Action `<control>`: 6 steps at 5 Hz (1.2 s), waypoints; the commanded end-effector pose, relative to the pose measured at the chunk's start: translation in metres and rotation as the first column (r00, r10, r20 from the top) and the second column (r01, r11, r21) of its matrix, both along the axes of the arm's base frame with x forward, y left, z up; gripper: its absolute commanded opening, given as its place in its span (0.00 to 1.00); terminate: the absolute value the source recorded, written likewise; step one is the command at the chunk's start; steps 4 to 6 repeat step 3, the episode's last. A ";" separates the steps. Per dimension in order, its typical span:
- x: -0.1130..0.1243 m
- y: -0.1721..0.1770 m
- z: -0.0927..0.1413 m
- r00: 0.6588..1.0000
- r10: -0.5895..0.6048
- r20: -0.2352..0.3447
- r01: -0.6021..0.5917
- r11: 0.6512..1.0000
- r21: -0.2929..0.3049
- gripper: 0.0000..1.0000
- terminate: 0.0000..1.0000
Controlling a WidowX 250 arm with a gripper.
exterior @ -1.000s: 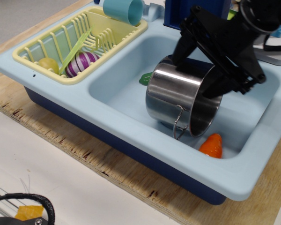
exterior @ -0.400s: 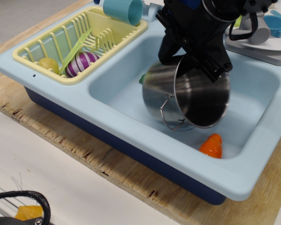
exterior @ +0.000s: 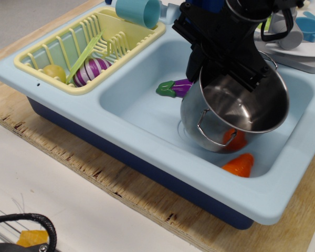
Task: Flip pot upright which is in sink
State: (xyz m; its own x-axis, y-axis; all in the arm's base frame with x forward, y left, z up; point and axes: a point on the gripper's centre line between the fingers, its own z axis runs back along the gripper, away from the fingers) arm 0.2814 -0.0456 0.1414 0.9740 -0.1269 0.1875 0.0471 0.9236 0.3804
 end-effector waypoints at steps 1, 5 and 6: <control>0.000 0.007 0.012 0.999 0.022 0.042 -0.021 0.999 -0.036 1.00 0.00; 0.000 0.007 0.012 0.999 0.022 0.042 -0.021 0.999 -0.036 1.00 1.00; 0.000 0.007 0.012 0.999 0.022 0.042 -0.021 0.999 -0.036 1.00 1.00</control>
